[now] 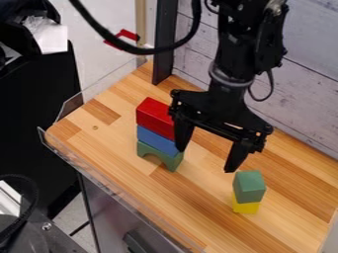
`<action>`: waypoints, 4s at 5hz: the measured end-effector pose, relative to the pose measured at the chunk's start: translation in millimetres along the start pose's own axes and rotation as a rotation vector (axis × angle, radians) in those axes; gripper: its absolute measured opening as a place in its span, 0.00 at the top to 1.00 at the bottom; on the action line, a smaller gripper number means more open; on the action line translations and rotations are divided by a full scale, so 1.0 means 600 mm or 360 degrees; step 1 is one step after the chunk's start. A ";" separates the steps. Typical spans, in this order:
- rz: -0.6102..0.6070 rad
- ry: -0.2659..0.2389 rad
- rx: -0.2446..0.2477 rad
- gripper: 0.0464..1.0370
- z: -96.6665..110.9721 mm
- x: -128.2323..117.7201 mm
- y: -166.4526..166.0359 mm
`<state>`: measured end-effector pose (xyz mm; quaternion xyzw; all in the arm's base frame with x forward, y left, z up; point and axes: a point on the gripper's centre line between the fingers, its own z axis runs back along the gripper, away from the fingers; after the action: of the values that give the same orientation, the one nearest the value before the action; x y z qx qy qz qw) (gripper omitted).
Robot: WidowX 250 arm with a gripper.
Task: Remove the rectangular block off of the blue rectangular block and put it on top of the green cube
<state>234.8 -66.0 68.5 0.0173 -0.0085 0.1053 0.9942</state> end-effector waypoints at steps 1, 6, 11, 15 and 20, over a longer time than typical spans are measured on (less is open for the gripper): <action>0.0001 0.0036 0.0020 0.04 -0.009 -0.005 0.002; 0.1150 0.0004 -0.0136 0.04 0.043 0.016 0.080; 0.2095 0.0021 -0.0189 0.04 0.000 0.046 0.103; 0.2396 0.0046 -0.0214 0.04 -0.010 0.064 0.129; 0.2405 0.0097 -0.0068 0.46 -0.061 0.087 0.141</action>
<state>268.6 28.7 35.6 -0.0154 0.0074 0.7586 0.6513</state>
